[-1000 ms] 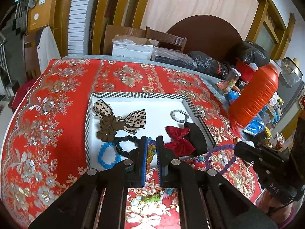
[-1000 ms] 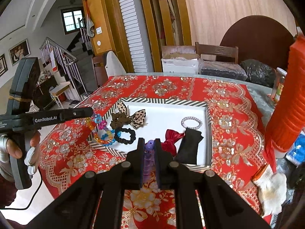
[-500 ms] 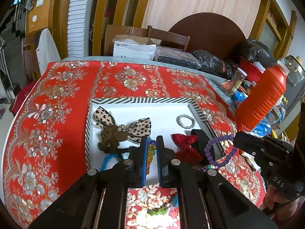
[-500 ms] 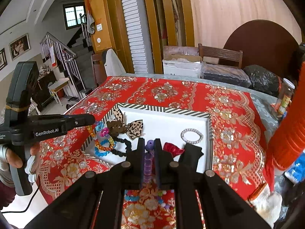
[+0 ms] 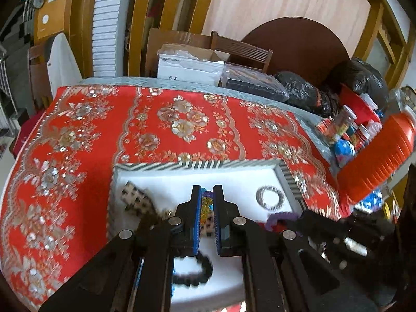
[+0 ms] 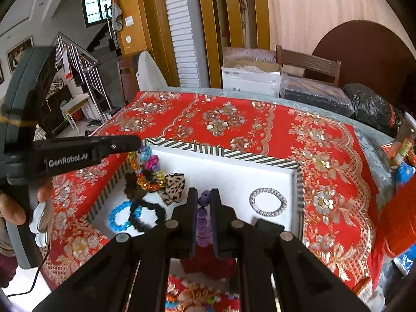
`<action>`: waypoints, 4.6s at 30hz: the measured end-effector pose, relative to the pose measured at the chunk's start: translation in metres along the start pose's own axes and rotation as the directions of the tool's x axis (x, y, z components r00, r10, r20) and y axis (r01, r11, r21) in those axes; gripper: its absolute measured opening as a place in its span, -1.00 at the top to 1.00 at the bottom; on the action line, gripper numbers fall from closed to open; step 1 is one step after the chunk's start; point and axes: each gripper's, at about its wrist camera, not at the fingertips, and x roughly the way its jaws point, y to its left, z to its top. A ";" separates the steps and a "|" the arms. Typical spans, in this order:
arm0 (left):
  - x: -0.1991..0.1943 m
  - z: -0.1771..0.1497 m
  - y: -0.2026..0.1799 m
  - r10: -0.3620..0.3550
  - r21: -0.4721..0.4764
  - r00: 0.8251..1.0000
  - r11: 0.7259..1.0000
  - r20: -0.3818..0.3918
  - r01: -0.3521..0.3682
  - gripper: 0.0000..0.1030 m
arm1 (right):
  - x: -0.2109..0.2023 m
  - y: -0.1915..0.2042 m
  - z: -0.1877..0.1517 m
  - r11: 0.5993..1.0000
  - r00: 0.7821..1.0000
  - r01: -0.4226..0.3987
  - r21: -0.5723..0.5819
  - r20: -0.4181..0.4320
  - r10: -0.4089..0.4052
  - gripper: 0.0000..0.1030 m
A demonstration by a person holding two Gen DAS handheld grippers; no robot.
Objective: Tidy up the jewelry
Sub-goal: 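Open the left tool dropping the rainbow bracelet while the right tool releases the purple bracelet into the tray, then withdraw both open tools from the tray back toward the bracelet pile, then grasp the green beaded bracelet with the left tool while the right tool grasps the multicolour bead strand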
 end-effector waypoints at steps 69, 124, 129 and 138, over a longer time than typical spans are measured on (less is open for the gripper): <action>-0.033 -0.084 -0.020 0.236 0.088 0.965 0.965 0.112 -0.247 0.58 | -0.022 -0.016 -0.071 0.974 0.990 0.136 0.179 -0.002 -0.138 -0.02; -0.070 -0.148 -0.048 0.238 0.113 0.966 0.962 0.105 -0.249 0.58 | -0.074 -0.006 -0.134 0.975 0.991 0.133 0.178 -0.022 -0.131 -0.06; -0.067 -0.149 -0.043 0.237 0.105 0.967 0.964 0.087 -0.246 0.58 | -0.070 -0.008 -0.137 0.975 0.991 0.132 0.179 -0.032 -0.129 -0.06; -0.066 -0.151 -0.008 0.171 0.058 0.985 0.984 -0.016 -0.170 0.58 | -0.062 -0.033 -0.152 0.962 0.988 0.151 0.226 -0.073 -0.138 -0.06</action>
